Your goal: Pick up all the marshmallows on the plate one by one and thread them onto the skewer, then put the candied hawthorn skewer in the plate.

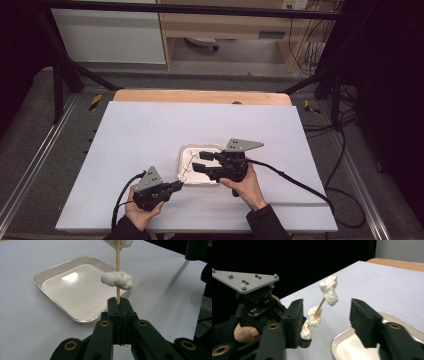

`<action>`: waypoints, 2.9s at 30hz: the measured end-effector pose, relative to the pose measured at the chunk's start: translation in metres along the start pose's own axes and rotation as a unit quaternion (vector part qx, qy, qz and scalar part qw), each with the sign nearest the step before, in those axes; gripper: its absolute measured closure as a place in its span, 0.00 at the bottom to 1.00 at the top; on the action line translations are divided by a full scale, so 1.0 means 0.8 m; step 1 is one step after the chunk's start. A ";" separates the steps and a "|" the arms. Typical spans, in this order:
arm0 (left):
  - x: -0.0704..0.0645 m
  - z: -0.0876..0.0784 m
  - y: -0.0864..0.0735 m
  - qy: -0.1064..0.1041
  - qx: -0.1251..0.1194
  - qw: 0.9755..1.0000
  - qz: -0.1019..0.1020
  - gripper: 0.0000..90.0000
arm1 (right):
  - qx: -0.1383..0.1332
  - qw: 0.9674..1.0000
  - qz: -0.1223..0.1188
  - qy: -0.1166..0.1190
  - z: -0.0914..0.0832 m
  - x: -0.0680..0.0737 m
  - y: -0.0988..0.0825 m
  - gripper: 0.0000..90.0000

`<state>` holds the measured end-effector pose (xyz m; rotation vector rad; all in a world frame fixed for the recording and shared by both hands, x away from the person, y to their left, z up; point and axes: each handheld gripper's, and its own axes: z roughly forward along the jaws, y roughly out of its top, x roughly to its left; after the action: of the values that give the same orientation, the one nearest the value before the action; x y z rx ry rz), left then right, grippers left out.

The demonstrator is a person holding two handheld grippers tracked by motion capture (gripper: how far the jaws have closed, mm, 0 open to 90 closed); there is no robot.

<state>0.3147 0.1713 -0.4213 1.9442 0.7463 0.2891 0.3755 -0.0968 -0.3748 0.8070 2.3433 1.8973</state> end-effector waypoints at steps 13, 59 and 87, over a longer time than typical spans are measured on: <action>0.006 -0.004 0.001 0.007 -0.001 1.000 -0.011 0.99 | 0.051 0.997 -0.003 -0.064 -0.019 -0.022 -0.021 0.06; 0.030 0.049 0.059 0.042 0.090 0.993 -0.056 0.99 | 0.135 0.969 0.007 -0.208 -0.154 -0.085 -0.120 0.01; 0.030 0.103 0.050 0.075 0.213 0.973 -0.042 0.98 | 0.136 0.968 0.010 -0.212 -0.165 -0.086 -0.124 0.01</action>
<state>0.3893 0.1136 -0.4284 2.3038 1.0546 0.2399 0.3544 -0.2569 -0.4523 1.1286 2.3402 1.2554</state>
